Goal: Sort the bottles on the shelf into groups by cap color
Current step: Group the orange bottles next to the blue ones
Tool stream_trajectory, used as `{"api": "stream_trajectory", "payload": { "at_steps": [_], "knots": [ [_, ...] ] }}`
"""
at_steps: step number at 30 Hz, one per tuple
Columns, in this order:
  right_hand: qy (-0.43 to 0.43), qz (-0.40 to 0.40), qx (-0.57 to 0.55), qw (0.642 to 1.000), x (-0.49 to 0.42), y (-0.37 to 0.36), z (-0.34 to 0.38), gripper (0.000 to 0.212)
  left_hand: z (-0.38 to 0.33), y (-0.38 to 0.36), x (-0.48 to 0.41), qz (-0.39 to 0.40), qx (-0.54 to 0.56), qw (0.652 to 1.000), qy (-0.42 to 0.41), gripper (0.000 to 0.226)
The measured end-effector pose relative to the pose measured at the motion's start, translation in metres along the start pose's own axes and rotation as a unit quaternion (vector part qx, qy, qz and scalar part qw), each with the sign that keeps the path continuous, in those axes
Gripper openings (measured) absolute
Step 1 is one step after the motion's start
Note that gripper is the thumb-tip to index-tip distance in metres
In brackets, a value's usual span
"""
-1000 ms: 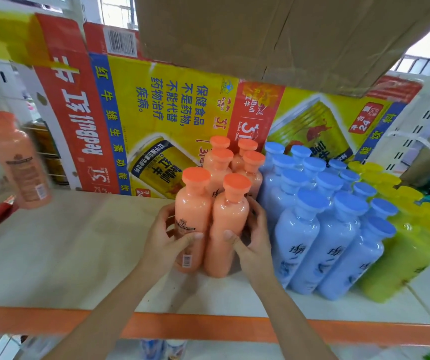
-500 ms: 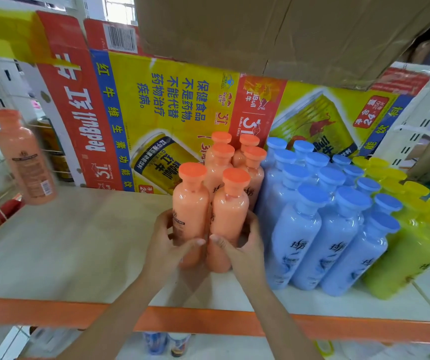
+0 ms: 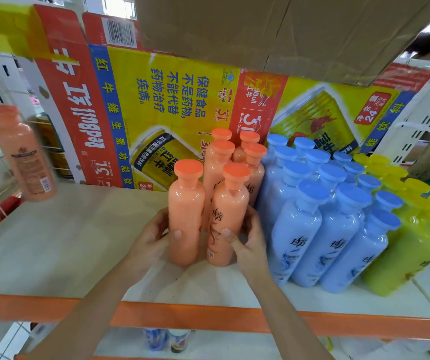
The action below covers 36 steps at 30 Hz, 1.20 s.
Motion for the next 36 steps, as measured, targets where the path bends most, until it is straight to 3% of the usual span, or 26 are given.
{"api": "stream_trajectory", "payload": {
  "at_steps": [5, 8, 13, 20, 26, 36],
  "knots": [
    [-0.009, 0.011, 0.001, 1.000, 0.000, -0.002, -0.005, 0.062, 0.004, -0.002, 0.000, -0.015, -0.027, 0.999, 0.011, 0.111],
    [-0.006, 0.009, 0.017, 1.000, 0.002, -0.004, -0.006, 0.078, -0.001, -0.006, 0.003, -0.084, -0.033, 0.996, -0.016, 0.119],
    [0.001, -0.006, 0.043, 0.999, -0.001, -0.003, -0.006, 0.092, 0.001, -0.001, 0.004, -0.184, -0.044, 0.981, -0.045, 0.100],
    [0.003, 0.008, 0.025, 1.000, -0.003, 0.002, -0.009, 0.074, 0.005, -0.001, 0.001, -0.107, 0.003, 0.994, -0.025, 0.079],
    [-0.016, 0.039, -0.016, 0.999, -0.007, -0.002, -0.016, 0.060, 0.012, -0.001, -0.008, -0.028, -0.006, 0.999, 0.019, 0.095],
    [-0.030, 0.083, -0.053, 0.995, -0.011, -0.009, -0.022, 0.050, 0.012, -0.006, -0.010, -0.003, -0.010, 1.000, 0.028, 0.099]
  ]
}}
Point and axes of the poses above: each hand's wrist, its own x-axis away from the middle knuckle, its own y-axis out of the back of the hand, z = x × y, the point moved 10 cm from there along -x, towards the middle knuckle, and after that the axes turned 13 degrees about y, right-handed, at the moved point
